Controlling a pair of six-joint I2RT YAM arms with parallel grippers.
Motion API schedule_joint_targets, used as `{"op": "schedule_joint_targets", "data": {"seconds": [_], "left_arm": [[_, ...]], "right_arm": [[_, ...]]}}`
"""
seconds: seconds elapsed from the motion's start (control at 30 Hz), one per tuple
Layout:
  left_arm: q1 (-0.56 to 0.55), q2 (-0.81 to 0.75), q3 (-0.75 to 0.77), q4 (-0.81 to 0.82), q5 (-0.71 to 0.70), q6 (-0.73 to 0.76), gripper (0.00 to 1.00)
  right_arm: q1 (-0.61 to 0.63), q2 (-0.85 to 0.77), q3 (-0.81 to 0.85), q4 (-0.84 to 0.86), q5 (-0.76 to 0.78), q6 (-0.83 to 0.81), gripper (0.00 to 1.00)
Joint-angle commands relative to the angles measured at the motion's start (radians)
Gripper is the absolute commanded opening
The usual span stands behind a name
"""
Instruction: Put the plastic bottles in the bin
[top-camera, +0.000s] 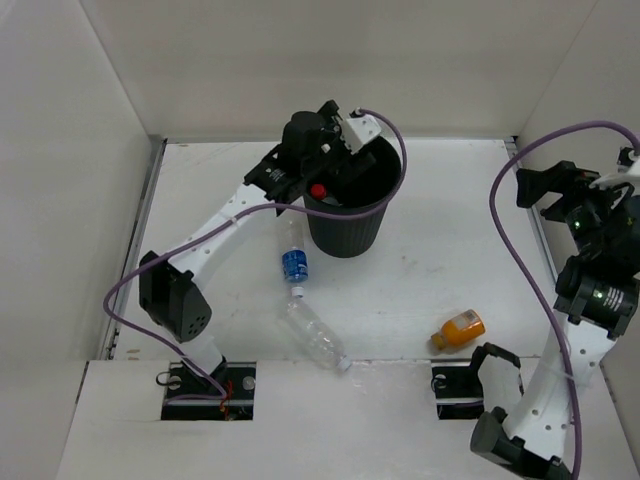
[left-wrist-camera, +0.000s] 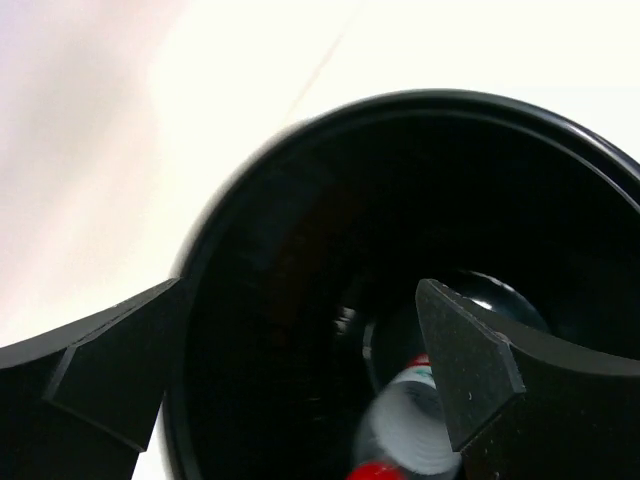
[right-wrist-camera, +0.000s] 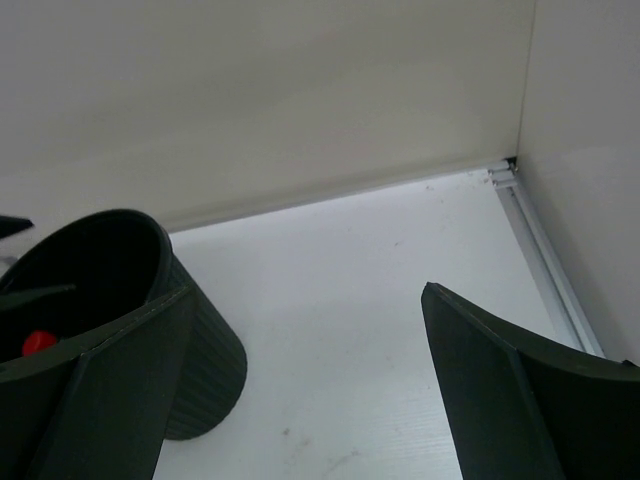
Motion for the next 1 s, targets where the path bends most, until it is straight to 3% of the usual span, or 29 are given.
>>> {"op": "schedule_joint_targets", "data": {"seconds": [0.0,0.13,0.4,0.57,0.97], "left_arm": [[0.031,-0.118,0.096,0.124,-0.115,-0.011,1.0],[0.16,-0.186,0.135,0.128,-0.159,0.006,1.0],[0.43,-0.287,0.13,0.095,-0.255,0.003,1.0],[0.519,-0.394,-0.021,0.072,-0.269,0.007,1.0],[0.602,-0.552,-0.132,-0.069,-0.189,-0.063,1.0]], "right_arm": [[0.062,0.069,0.068,-0.105,0.047,-0.074,1.0],[0.148,0.162,0.146,-0.245,0.136,-0.149,1.0],[0.276,0.254,0.246,-0.374,0.132,-0.188,1.0],[0.326,0.22,0.247,-0.275,0.147,-0.166,1.0],[0.347,0.163,0.201,-0.097,0.216,-0.157,1.0]]}}
